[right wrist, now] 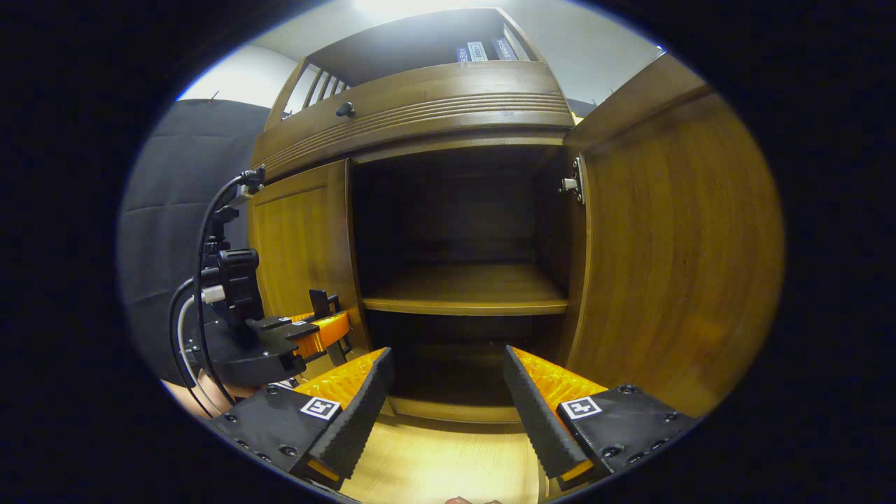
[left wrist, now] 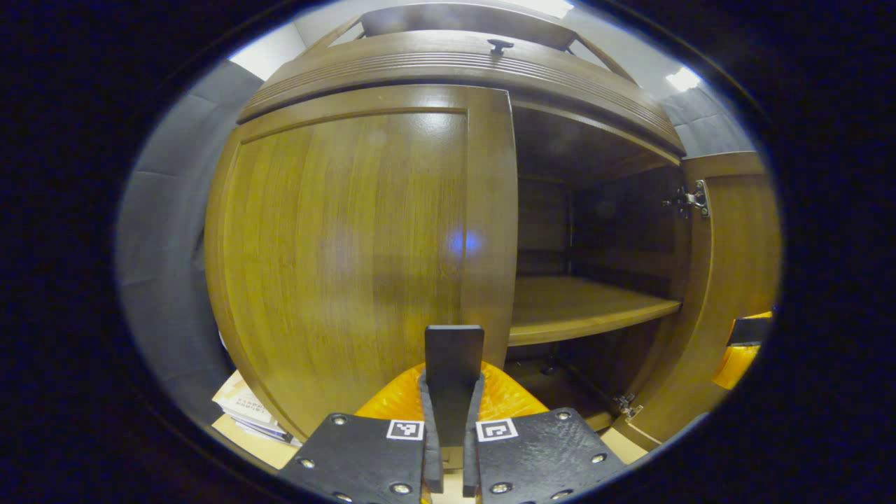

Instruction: Open the right door of the double-door shoe cabinet with the right hand, and open the left door with the left hand.

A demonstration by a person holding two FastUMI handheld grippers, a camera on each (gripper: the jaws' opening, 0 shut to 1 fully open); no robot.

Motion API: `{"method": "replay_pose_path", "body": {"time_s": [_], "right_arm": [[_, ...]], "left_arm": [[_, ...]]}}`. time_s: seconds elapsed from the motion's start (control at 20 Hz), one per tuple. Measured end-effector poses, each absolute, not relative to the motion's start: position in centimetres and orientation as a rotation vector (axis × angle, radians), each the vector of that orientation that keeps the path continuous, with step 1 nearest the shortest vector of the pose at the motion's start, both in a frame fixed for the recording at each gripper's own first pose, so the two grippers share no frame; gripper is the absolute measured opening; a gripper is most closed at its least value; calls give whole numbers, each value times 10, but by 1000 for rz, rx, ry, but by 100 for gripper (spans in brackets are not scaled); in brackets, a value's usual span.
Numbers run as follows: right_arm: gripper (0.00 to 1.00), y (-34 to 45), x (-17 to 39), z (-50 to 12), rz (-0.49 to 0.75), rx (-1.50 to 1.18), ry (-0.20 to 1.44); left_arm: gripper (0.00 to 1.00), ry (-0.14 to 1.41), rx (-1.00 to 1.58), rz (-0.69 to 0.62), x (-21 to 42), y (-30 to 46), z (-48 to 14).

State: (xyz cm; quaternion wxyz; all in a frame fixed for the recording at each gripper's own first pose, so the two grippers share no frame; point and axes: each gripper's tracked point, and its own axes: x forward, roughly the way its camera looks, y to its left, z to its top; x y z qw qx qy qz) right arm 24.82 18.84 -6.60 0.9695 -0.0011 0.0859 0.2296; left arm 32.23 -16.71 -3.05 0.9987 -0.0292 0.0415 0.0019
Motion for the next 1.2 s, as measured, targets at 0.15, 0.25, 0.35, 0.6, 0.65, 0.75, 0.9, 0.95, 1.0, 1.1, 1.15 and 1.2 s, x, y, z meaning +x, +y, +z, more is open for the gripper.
{"method": "replay_pose_path", "body": {"time_s": [0.15, 0.25, 0.35, 0.6, 0.65, 0.75, 0.9, 0.95, 1.0, 1.1, 1.15, 1.2], "right_arm": [[96, 189, 240, -66, 454, 0, 173], [96, 189, 236, -65, 446, 3, 173], [96, 191, 231, -65, 442, 9, 176], [97, 196, 218, -65, 425, 16, 175], [96, 196, 216, -65, 422, 18, 173], [96, 199, 208, -64, 418, 24, 170], [96, 206, 197, -64, 418, 28, 170], [96, 208, 193, -64, 418, 27, 170], [96, 210, 189, -65, 417, 25, 170], [96, 213, 182, -65, 414, 25, 169], [96, 214, 179, -64, 411, 26, 165], [96, 216, 175, -62, 410, 28, 157]], "left_arm": [[15, 83, -60, -18, 313, -167, -31], [15, 79, -64, -41, 305, -167, -30], [15, 76, -64, -63, 295, -166, -30], [14, 77, -62, -81, 267, -160, -30], [14, 71, -61, -86, 261, -158, -30], [15, 57, -52, -95, 249, -154, -30], [14, 51, -67, -101, 229, -147, -29], [15, 50, -68, -103, 223, -143, -30], [14, 49, -66, -105, 221, -143, -30], [14, 49, -64, -103, 210, -136, -31], [14, 49, -66, -100, 202, -132, -31], [14, 48, -70, -97, 196, -128, -30]]}}
